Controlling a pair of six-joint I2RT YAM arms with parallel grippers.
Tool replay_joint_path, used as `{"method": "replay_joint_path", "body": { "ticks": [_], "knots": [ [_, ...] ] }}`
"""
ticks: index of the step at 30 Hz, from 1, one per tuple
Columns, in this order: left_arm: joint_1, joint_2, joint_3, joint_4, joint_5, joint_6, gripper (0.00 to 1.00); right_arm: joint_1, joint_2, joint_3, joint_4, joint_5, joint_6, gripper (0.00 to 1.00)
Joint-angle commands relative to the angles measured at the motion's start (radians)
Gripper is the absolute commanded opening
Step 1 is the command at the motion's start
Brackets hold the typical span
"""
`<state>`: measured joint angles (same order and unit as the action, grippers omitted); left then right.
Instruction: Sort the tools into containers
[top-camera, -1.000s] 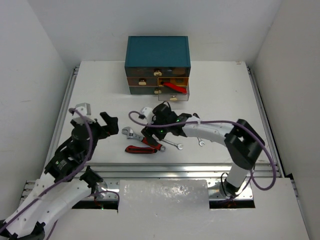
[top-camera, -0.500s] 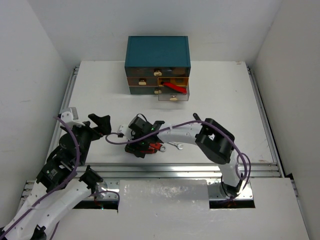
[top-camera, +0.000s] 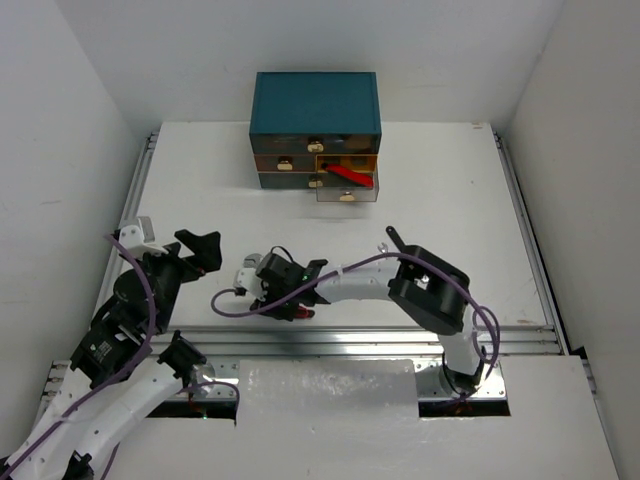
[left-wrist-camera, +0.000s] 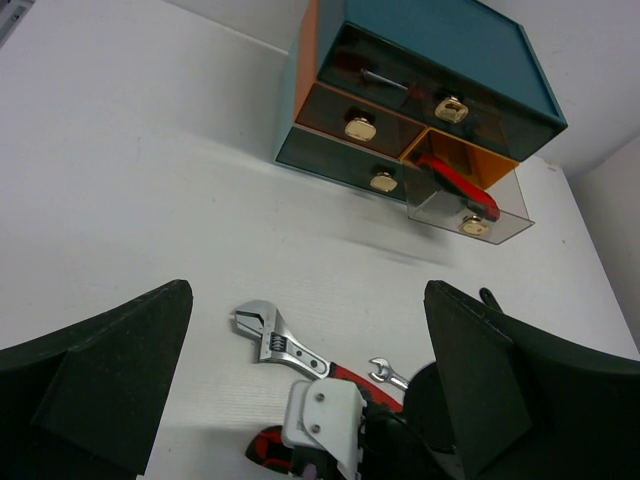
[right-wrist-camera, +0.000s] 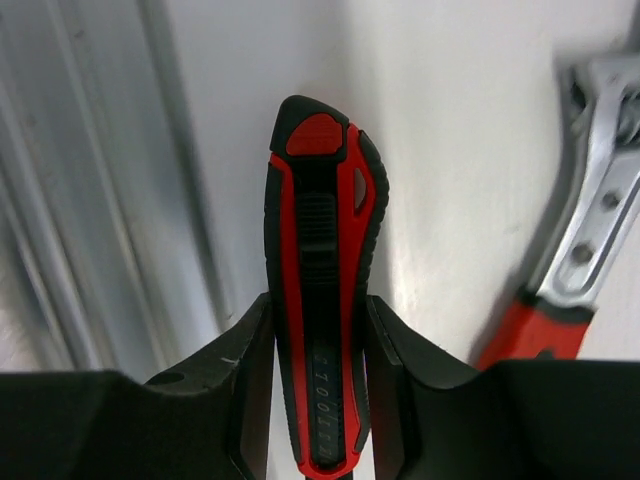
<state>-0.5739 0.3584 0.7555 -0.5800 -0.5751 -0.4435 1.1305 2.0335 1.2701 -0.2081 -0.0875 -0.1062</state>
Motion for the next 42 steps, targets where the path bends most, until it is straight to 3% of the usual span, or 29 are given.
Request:
{"method": "replay_joint_path", "body": {
  "ticks": [1,8,12,17,21,27,33,36,37,40,42],
  "knots": [
    [0.014,-0.013,0.008,0.042,0.009,0.012,1.00,0.009,-0.134,-0.089,0.106,-0.037,0.034,0.20],
    [0.014,-0.009,0.005,0.042,0.015,0.014,1.00,-0.073,-0.426,-0.153,0.176,0.064,0.085,0.13],
    [0.014,0.008,0.004,0.046,0.030,0.019,1.00,-0.260,-0.536,-0.196,0.339,0.084,0.060,0.09],
    [0.014,0.031,-0.001,0.057,0.056,0.029,1.00,-0.478,-0.503,-0.132,0.450,0.004,-0.009,0.08],
    [0.014,0.062,0.001,0.055,0.066,0.034,1.00,-0.584,-0.412,0.006,0.472,-0.096,-0.015,0.08],
    [0.014,0.085,0.002,0.060,0.078,0.042,1.00,-0.681,-0.280,0.118,0.464,-0.176,-0.053,0.08],
    [0.014,0.099,0.001,0.068,0.098,0.051,1.00,-0.729,-0.222,0.081,0.535,-0.198,-0.099,0.13],
    [0.014,0.100,-0.001,0.071,0.103,0.054,1.00,-0.739,-0.216,0.069,0.539,-0.199,-0.115,0.25],
    [0.014,0.102,-0.001,0.072,0.104,0.055,1.00,-0.739,-0.219,0.063,0.544,-0.186,-0.115,0.42],
    [0.016,0.103,-0.001,0.075,0.109,0.058,1.00,-0.739,-0.246,0.034,0.564,-0.169,-0.099,0.68],
    [0.016,0.103,-0.001,0.078,0.116,0.060,1.00,-0.739,-0.274,0.029,0.547,-0.175,-0.081,0.70]
  ]
}}
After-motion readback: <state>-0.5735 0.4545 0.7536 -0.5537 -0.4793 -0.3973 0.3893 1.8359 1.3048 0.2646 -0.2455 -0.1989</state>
